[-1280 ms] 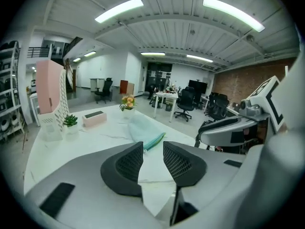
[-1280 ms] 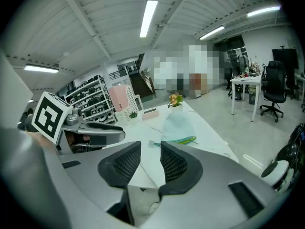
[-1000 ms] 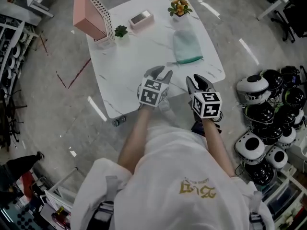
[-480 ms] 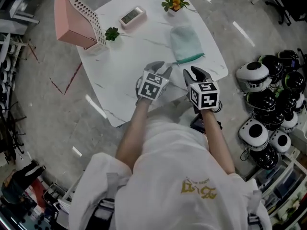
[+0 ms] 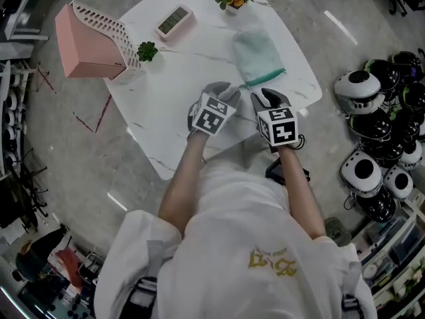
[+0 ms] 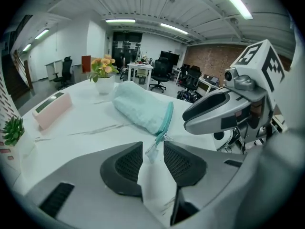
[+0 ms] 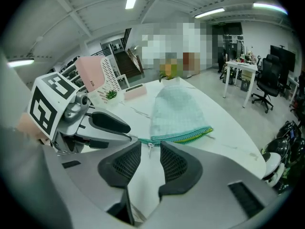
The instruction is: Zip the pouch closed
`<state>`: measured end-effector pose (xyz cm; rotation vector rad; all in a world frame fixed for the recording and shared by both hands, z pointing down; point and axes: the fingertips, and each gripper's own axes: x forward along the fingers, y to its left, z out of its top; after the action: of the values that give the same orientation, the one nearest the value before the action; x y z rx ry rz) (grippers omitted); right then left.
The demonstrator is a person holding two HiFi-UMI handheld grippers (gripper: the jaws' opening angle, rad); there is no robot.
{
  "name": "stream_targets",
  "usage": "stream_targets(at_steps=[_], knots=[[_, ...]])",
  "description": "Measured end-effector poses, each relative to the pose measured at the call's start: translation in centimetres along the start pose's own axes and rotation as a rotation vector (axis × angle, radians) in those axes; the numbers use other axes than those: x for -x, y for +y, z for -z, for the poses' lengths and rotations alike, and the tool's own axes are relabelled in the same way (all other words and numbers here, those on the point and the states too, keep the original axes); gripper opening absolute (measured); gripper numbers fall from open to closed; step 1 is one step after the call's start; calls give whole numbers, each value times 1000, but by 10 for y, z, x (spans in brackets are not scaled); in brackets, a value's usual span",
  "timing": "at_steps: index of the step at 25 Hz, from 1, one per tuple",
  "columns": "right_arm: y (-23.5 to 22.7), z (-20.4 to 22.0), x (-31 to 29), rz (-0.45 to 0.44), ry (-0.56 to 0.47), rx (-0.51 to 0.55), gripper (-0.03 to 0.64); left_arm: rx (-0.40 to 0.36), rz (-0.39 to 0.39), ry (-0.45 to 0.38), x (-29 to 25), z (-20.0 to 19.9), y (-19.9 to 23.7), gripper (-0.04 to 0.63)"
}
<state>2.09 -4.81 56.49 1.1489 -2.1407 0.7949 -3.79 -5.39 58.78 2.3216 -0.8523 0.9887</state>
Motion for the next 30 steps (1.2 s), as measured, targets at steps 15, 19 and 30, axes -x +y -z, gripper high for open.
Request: stream_targets(at_steps=[15, 19, 30], knots=[[2, 19, -31, -6, 81, 77, 126, -114, 53, 38, -28, 4, -4, 158], [2, 21, -37, 0, 92, 87, 120, -142, 68, 44, -34, 2, -6, 135], [4, 25, -41, 11, 112, 149, 94, -225, 70, 31, -34, -3, -15, 104]])
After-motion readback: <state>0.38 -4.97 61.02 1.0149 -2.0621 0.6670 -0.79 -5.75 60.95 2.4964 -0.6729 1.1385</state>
